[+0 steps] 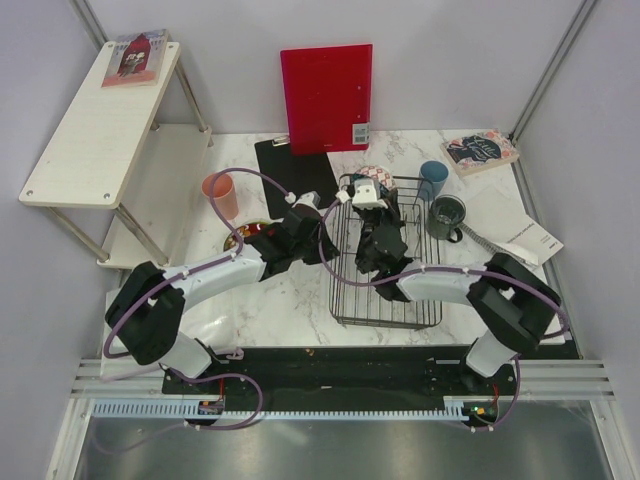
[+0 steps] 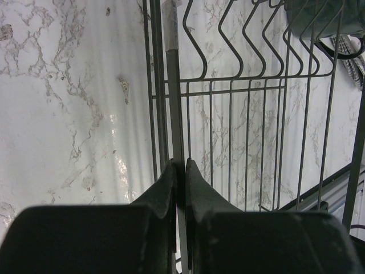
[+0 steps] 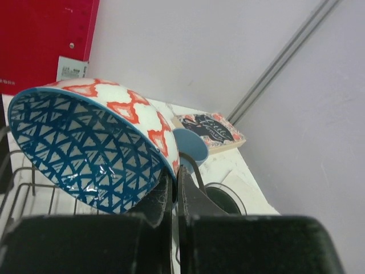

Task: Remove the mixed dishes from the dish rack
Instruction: Pick up the bowl from the dish rack, then place the bowl at the center of the board.

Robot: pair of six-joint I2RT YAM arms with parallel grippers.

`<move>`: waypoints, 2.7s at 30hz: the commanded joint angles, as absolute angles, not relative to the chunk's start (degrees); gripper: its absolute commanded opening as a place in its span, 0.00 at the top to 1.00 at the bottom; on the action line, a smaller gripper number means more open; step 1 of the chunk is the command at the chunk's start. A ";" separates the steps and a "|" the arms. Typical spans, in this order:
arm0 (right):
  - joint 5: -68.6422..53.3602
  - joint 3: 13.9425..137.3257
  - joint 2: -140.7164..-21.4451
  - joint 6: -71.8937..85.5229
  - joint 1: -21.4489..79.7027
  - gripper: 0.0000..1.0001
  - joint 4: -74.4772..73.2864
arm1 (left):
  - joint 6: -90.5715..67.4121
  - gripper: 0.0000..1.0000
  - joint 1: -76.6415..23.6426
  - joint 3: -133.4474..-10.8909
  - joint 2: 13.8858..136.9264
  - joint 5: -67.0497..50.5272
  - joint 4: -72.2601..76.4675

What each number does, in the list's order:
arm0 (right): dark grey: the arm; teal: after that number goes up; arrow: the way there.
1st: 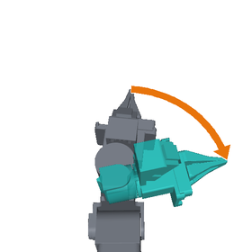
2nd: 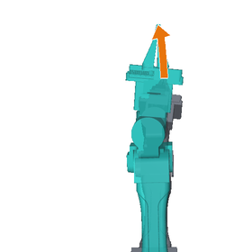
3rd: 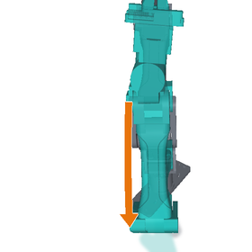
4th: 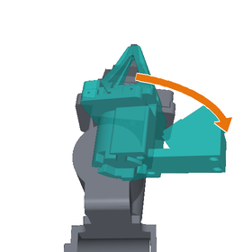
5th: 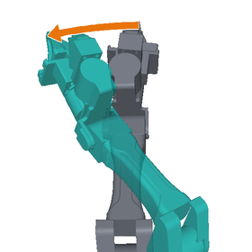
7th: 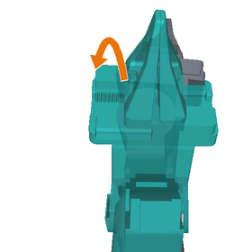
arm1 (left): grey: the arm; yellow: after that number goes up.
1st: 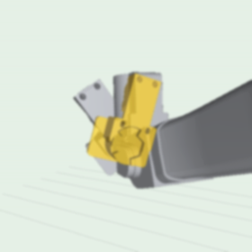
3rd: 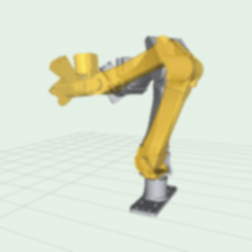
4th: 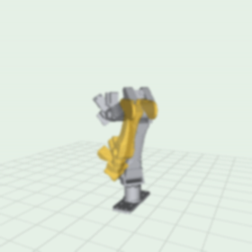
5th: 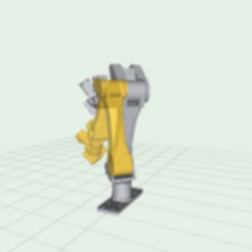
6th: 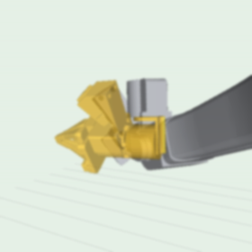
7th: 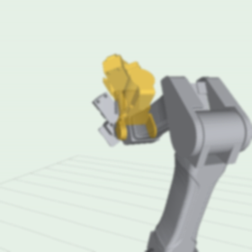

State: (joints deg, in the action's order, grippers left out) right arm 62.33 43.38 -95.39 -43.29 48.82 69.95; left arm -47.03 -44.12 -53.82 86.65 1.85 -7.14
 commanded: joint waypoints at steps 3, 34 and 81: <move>68.47 52.81 -79.14 -24.31 51.42 1.00 47.09 | -46.41 0.98 -45.00 -53.96 88.59 0.70 -4.75; 19.34 83.76 -69.44 30.59 46.05 1.00 -39.02 | -41.84 0.01 -36.22 -55.38 66.29 15.73 -23.01; -8.70 86.74 -88.42 30.59 45.88 1.00 -35.95 | -33.22 0.16 -35.77 -40.25 36.46 2.90 -15.56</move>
